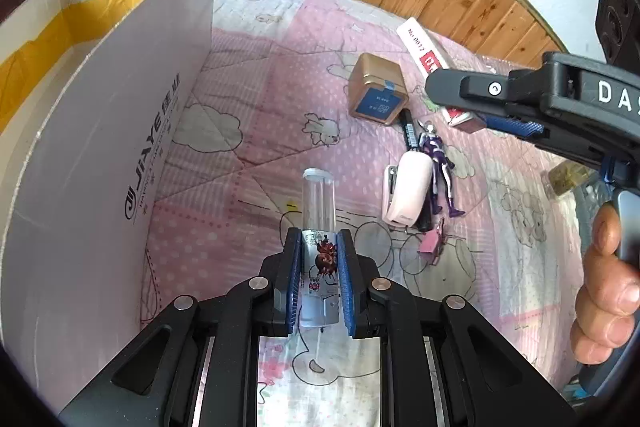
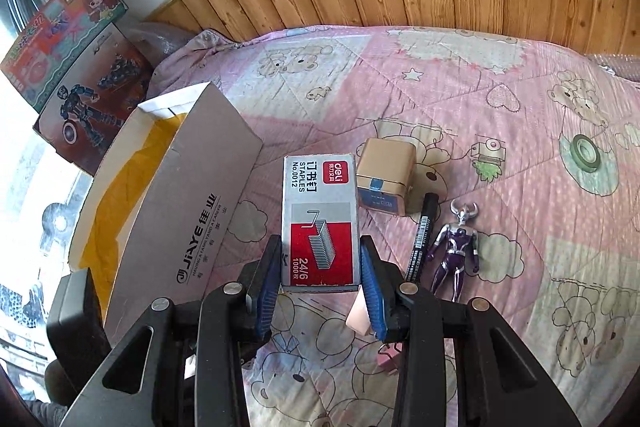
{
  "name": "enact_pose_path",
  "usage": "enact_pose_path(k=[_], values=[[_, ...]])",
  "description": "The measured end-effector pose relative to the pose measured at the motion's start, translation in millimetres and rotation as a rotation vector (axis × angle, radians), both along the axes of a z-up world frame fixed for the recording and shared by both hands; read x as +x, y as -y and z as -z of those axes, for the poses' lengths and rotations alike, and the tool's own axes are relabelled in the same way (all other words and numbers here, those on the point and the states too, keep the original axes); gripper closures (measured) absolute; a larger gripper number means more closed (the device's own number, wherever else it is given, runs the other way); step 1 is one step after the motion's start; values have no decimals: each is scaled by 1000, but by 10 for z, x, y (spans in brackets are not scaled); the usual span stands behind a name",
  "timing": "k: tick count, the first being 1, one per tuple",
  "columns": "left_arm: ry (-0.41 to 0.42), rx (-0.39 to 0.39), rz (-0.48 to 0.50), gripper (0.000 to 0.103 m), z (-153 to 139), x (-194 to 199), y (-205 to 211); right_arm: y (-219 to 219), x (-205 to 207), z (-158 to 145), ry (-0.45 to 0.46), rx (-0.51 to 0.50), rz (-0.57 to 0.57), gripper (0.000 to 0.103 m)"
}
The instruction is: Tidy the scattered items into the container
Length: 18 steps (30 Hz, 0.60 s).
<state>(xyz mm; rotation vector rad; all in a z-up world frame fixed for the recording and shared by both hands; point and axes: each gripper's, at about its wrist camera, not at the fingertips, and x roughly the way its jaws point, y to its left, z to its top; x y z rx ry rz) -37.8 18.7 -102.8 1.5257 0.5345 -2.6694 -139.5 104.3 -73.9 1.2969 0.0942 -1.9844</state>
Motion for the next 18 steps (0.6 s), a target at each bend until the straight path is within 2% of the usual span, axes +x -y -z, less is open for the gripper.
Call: enact_pose_path(k=[9,18], values=[[-27,-17,18,85,-361,85,80,-48,232,-133,-23,-11,-32,64],[-84,-76,8,85,-831,193,445,102,498,-393,-93,-10,-71,64]])
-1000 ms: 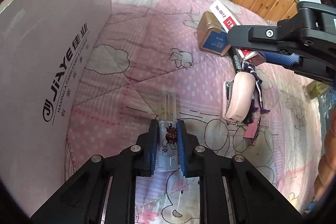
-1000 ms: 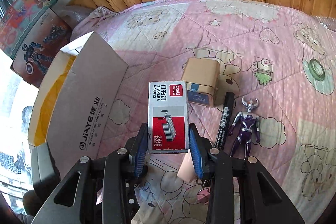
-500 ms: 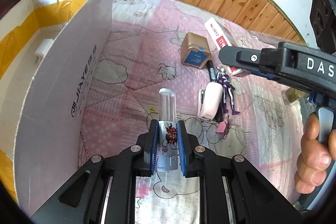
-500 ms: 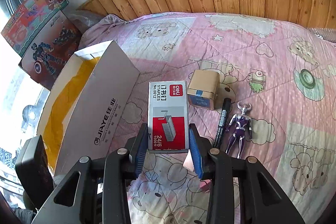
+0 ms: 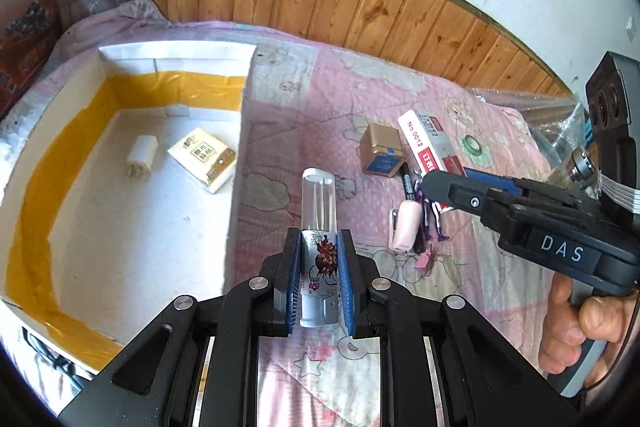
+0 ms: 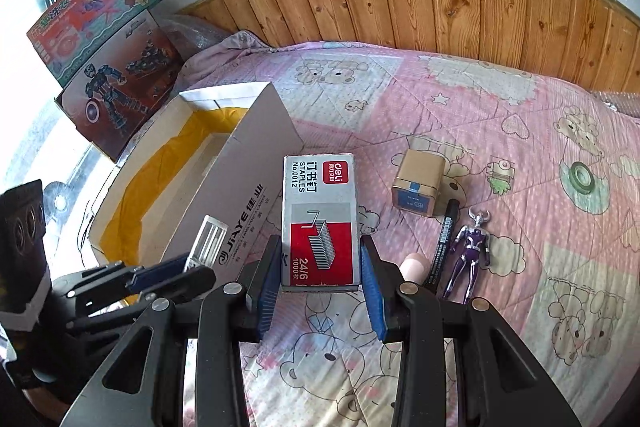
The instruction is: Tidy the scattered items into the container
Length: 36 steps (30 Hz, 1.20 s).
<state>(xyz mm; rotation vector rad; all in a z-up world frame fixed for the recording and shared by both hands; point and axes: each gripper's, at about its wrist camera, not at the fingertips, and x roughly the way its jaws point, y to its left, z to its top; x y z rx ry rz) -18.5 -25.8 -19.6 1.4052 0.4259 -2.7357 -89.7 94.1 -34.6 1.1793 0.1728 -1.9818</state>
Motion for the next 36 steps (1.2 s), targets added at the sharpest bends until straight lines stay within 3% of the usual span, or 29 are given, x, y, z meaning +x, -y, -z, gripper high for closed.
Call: enact_pose_path(k=[5,12,36], values=[[-10,-48,-4,85,-107,74,212,123,126,-79,-21,4,-22,64],[-8,38,-76,85,-16,166,551,282,251,-140,-41,10,-38,64],[-21,81,-161,85,-60,288,1065,579,555,-511,-93,-53,-55,64]])
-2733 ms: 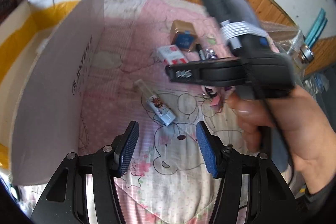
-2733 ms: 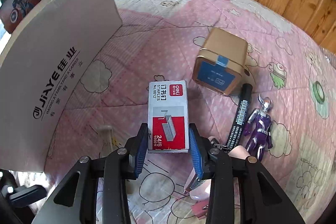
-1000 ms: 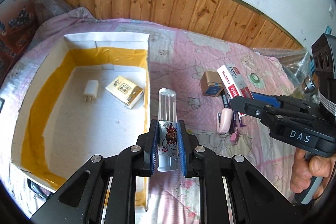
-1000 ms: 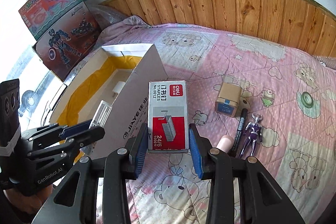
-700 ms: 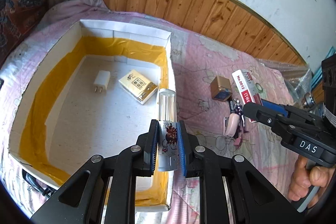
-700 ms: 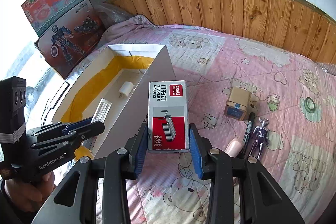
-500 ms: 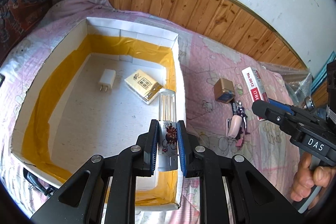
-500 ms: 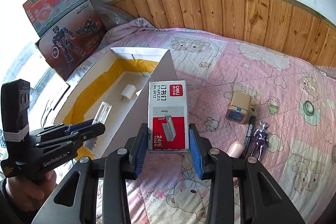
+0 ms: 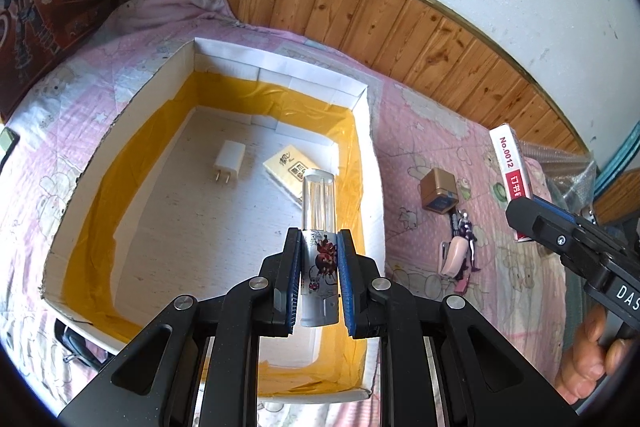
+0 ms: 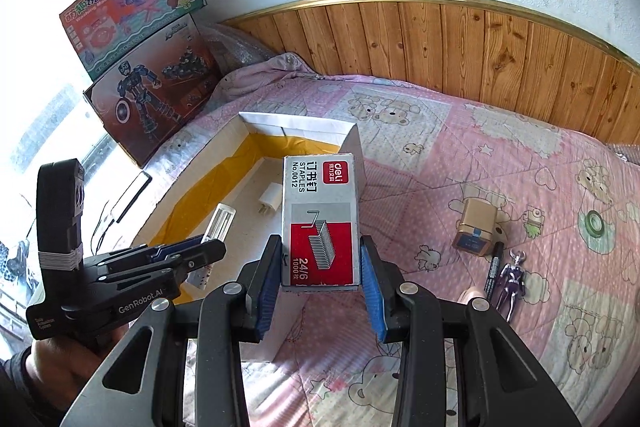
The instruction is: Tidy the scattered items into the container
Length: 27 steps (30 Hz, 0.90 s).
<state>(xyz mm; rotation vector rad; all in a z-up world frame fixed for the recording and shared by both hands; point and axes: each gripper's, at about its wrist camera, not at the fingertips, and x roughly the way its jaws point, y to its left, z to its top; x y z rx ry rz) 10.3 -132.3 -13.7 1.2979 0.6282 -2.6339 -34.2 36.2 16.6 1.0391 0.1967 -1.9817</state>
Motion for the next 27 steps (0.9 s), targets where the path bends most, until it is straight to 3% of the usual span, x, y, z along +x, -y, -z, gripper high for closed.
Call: enact_pose_path(k=[27], values=[[26,-13,-113,85,14,157,728,622,416,80,8,7,-88,64]])
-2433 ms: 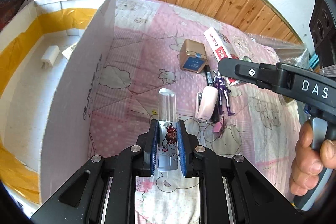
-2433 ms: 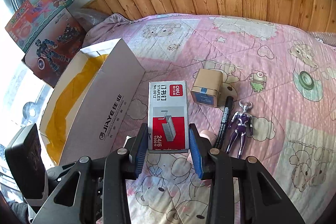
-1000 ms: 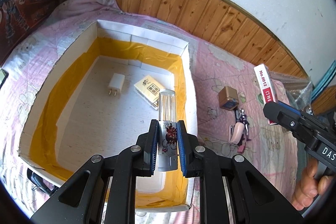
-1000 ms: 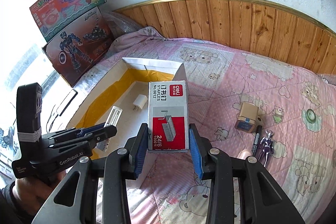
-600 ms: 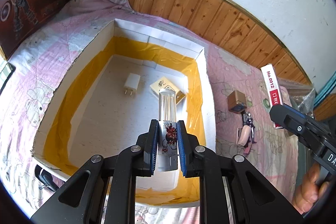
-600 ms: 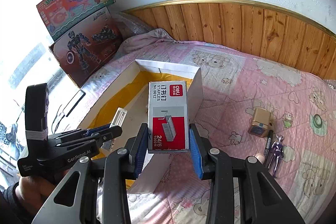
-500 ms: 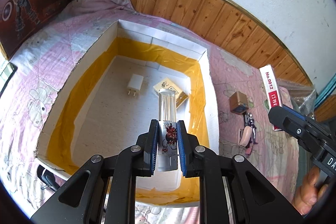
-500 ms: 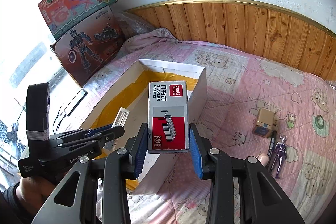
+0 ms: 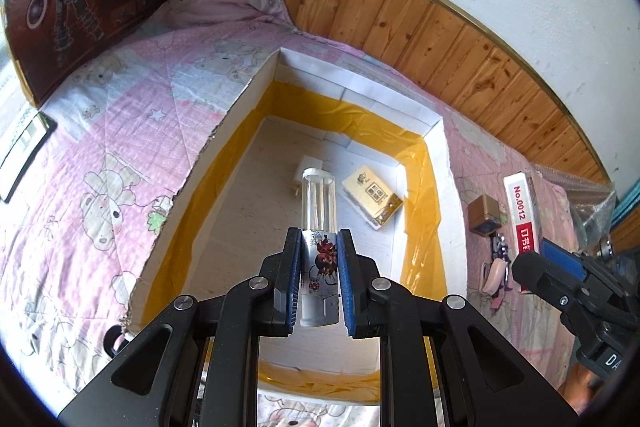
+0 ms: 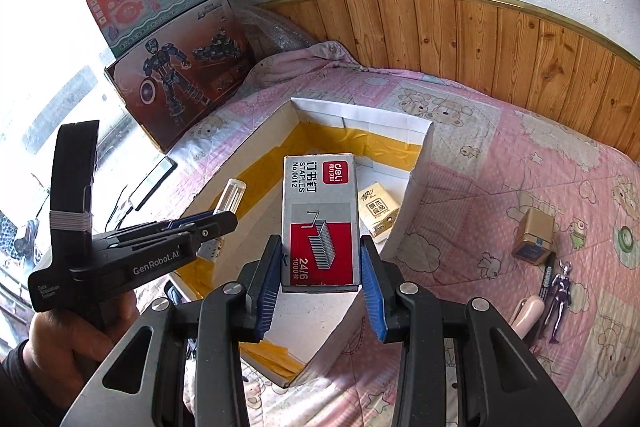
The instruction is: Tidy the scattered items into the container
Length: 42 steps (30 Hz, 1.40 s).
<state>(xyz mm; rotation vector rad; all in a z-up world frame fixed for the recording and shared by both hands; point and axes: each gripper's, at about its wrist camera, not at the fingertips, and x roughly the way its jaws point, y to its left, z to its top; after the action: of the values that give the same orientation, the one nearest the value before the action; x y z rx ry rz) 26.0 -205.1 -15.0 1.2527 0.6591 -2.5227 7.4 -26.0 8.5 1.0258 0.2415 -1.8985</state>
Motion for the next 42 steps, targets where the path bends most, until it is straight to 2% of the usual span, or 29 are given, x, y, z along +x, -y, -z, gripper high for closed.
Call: enact_pose_path(k=[6,13,18,22,27,32,42], values=[[27,7,-6,85,84,-24,151,122,48,80,18,15,-15,64],[50,36,11,85,167,-120,269,272,45,148,123,-18,-31,64],[69,58,18,85,214,-184,312,414,-7,246,174,5,-11,64],[73,56,22,85,201,-202,326,623,-104,345,217,42,8,64],[77,76,15,85,206,-185,408,846,-308,449,348,35,53,64],[72,99,21,85,199,-172,438,1090,-513,543,422,38,108,64],[71,133,25,85,226,-112,575,1617,-760,855,480,101,145,64]])
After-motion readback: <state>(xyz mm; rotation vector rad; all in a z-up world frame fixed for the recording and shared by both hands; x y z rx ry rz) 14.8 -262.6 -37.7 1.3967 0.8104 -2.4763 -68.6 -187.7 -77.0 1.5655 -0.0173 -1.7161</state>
